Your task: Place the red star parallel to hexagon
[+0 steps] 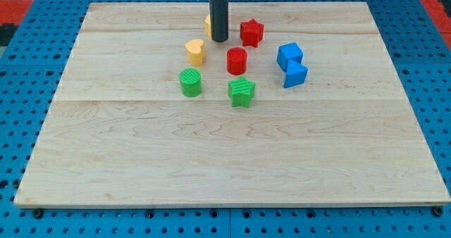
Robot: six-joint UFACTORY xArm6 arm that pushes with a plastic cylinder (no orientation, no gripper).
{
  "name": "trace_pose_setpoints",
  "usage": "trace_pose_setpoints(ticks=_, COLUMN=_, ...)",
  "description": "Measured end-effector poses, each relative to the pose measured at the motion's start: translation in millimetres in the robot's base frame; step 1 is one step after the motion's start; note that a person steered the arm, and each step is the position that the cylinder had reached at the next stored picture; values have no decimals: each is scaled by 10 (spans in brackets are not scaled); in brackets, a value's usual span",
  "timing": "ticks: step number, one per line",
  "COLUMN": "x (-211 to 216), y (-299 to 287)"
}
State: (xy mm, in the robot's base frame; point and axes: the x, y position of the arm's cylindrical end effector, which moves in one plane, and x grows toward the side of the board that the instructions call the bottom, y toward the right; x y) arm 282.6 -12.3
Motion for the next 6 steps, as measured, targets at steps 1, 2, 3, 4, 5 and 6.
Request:
trace_pose_setpoints(ticks=1, x=-35, y=-242)
trace_pose_setpoints(ticks=2, x=89, y=-44)
trace_pose_setpoints(ticks=3, x=326, y=307)
trace_pose_setpoints(ticks=4, x=413, y=582)
trace_pose_setpoints(ticks=5, x=74, y=627)
trace_pose_setpoints(ticks=6, x=-141, y=656)
